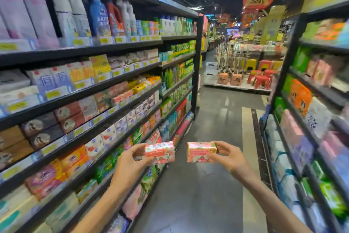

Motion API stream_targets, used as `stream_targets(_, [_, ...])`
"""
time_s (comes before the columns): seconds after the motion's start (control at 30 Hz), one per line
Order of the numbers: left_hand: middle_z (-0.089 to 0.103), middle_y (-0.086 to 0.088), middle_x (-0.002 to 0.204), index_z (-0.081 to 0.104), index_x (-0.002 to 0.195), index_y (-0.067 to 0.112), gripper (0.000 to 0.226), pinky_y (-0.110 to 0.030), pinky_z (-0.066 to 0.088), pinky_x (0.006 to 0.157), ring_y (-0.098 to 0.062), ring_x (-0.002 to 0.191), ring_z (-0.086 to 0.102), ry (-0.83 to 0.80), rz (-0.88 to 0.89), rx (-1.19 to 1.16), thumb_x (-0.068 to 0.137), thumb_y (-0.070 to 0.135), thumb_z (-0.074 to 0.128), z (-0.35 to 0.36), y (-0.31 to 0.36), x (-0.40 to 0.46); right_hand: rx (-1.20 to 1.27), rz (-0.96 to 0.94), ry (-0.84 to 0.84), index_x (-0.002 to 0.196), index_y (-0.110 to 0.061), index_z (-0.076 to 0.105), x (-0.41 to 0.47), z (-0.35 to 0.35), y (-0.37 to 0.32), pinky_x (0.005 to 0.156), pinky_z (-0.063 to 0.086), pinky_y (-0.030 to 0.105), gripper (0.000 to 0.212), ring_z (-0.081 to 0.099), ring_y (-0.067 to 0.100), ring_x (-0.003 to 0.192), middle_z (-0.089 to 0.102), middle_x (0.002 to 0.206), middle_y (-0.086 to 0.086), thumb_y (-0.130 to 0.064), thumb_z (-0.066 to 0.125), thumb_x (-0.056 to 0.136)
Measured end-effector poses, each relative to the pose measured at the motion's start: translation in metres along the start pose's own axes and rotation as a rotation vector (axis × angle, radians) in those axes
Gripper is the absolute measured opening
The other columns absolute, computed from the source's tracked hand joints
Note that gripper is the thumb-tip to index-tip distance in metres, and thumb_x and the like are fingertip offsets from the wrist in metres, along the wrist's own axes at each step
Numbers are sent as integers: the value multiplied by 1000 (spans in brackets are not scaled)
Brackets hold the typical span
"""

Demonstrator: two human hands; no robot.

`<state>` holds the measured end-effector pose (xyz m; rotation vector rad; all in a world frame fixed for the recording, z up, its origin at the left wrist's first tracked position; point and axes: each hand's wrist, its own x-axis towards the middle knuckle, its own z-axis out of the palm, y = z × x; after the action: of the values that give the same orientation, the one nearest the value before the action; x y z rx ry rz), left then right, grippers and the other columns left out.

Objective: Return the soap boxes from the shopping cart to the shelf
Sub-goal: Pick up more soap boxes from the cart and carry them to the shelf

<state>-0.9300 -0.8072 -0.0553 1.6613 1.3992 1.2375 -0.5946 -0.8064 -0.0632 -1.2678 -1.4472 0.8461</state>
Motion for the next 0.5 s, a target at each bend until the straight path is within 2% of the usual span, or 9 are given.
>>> stream_targets(0.07, [75, 21, 97, 70, 109, 35, 41, -13, 52, 75, 5, 90, 69, -17, 24, -12, 75, 18, 86, 11, -6, 42, 11, -7, 9, 113, -16, 71, 37, -3, 7, 89, 57, 38, 39, 72, 21, 100, 77, 103, 1, -16, 83, 77])
stream_targets(0.13, [76, 21, 97, 71, 111, 32, 41, -11, 52, 73, 2, 91, 70, -38, 29, -33, 75, 17, 86, 18, -11, 85, 27, 6, 20, 113, -12, 70, 76, -6, 10, 88, 58, 37, 37, 72, 25, 100, 77, 103, 4, -10, 82, 78])
stream_targets(0.2, [76, 19, 97, 72, 114, 30, 43, -16, 56, 74, 0, 91, 71, -60, 44, -22, 76, 18, 86, 25, -14, 128, 44, 1, 33, 113, -10, 70, 113, -9, 12, 84, 59, 32, 36, 71, 28, 100, 77, 102, 6, -4, 80, 79])
stream_targets(0.3, [75, 22, 97, 71, 115, 31, 41, -16, 56, 72, 3, 87, 70, -67, 63, -23, 78, 21, 85, 33, -19, 188, 58, -28, 40, 114, -10, 69, 168, -12, 15, 83, 59, 32, 36, 71, 28, 100, 76, 104, 7, -3, 79, 80])
stream_targets(0.4, [75, 18, 102, 70, 115, 34, 41, -30, 58, 84, 1, 92, 71, -60, 50, -32, 78, 24, 85, 41, -30, 241, 75, -15, 32, 114, -11, 69, 223, -11, 20, 82, 58, 30, 36, 72, 27, 100, 77, 103, 7, -2, 78, 80])
stream_targets(0.5, [76, 15, 102, 70, 116, 30, 39, -34, 60, 84, -3, 92, 72, -49, 32, -33, 80, 22, 84, 45, -40, 288, 82, -32, 4, 114, -10, 70, 280, -4, 31, 81, 57, 27, 34, 72, 25, 99, 76, 103, 7, -2, 77, 81])
